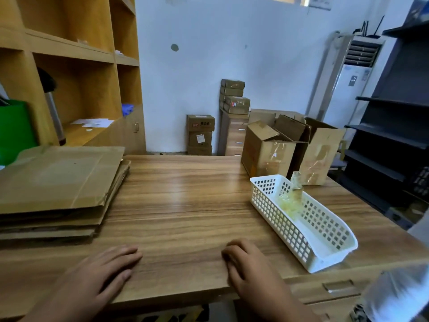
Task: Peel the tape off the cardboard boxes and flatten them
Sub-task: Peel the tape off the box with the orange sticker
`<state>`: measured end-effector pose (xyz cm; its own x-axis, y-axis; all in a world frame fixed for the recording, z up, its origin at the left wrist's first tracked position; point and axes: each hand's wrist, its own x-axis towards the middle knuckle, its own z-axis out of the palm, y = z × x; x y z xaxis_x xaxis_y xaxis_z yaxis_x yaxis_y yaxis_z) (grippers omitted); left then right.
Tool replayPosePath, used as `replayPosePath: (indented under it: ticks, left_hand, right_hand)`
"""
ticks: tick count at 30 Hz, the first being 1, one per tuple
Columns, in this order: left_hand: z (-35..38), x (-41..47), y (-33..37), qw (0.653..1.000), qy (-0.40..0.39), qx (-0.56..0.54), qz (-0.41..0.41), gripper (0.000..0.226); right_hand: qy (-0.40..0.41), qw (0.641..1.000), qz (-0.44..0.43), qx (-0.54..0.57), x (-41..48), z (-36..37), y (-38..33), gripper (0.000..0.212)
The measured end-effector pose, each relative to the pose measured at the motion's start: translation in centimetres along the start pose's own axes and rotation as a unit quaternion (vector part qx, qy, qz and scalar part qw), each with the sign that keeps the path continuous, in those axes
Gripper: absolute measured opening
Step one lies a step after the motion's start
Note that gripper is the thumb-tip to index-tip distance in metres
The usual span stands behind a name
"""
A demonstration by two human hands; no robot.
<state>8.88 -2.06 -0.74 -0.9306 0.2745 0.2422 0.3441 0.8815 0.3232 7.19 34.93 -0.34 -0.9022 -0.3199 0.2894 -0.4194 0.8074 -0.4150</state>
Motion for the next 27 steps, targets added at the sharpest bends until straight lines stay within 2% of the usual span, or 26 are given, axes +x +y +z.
replayPosePath:
  ticks: [5, 10, 15, 17, 23, 27]
  left_hand:
    - [-0.6, -0.2, 0.9, 1.000, 0.025, 0.013, 0.002, 0.061]
    - [-0.9, -0.2, 1.4, 0.999, 0.028, 0.020, 0.002, 0.065]
    - [-0.8, -0.3, 1.2, 0.999, 0.023, 0.022, 0.006, 0.059]
    - [-0.8, -0.4, 1.2, 0.999, 0.027, 0.023, 0.006, 0.061]
    - [-0.4, -0.4, 0.8, 0.999, 0.023, 0.037, 0.000, 0.052]
    - [-0.2, -0.3, 0.4, 0.999, 0.029, 0.033, 0.008, 0.050]
  right_hand:
    - [0.037, 0.999, -0.011, 0.009, -0.5, 0.4, 0.4, 0.026]
    - [0.062, 0.998, -0.018, -0.007, -0.6, 0.7, 0.1, 0.026]
    - [0.010, 0.999, -0.008, 0.039, 0.3, -0.8, 0.2, 0.023]
    - [0.010, 0.999, -0.010, 0.036, 1.7, -3.0, -0.2, 0.024]
    - [0.120, 0.992, 0.001, -0.036, 10.8, -13.5, -0.8, 0.026]
    - [0.147, 0.978, 0.081, -0.121, 17.9, -18.7, 2.5, 0.039]
